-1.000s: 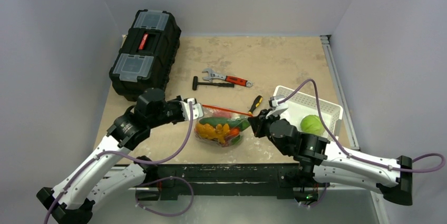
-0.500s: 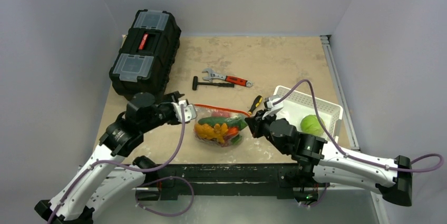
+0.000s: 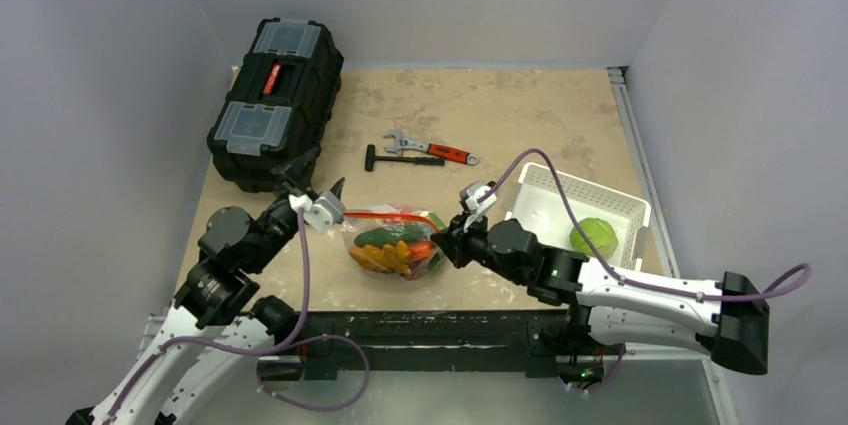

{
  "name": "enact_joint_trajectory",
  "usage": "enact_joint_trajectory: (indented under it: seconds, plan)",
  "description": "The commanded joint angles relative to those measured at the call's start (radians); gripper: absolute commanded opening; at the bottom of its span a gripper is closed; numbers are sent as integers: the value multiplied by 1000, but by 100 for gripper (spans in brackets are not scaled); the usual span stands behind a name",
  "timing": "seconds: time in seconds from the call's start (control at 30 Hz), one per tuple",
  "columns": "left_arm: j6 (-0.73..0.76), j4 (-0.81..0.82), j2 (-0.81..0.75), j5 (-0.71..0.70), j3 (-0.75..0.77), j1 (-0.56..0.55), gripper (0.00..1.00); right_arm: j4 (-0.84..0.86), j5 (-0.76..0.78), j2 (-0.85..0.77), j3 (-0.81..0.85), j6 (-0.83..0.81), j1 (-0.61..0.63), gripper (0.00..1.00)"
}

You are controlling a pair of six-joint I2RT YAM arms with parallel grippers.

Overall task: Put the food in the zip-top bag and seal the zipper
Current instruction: Place the zipper food storage bag at the center of the board.

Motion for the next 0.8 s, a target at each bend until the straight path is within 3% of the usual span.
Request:
enact_joint_trajectory:
  seconds: [0.0,0.1,0.37,0.47,0.6,0.77]
  plan:
    - [-21,147,38,-300,-2,7,66,182,-133,89,87,-23,46,0]
    - [-18,171,47,-382,-4,5,66,234,-152,162,152,-30,104,0]
    - [-33,262,7,-420,-36,6,67,429,-389,270,260,106,119,0]
    - [-34,268,13,-410,-37,5,67,496,-371,263,240,169,91,0]
    - [-52,253,26,-401,-25,6,67,431,-357,293,219,290,-18,0]
    - [-77,239,37,-386,-17,4,67,313,-259,276,133,322,-97,0]
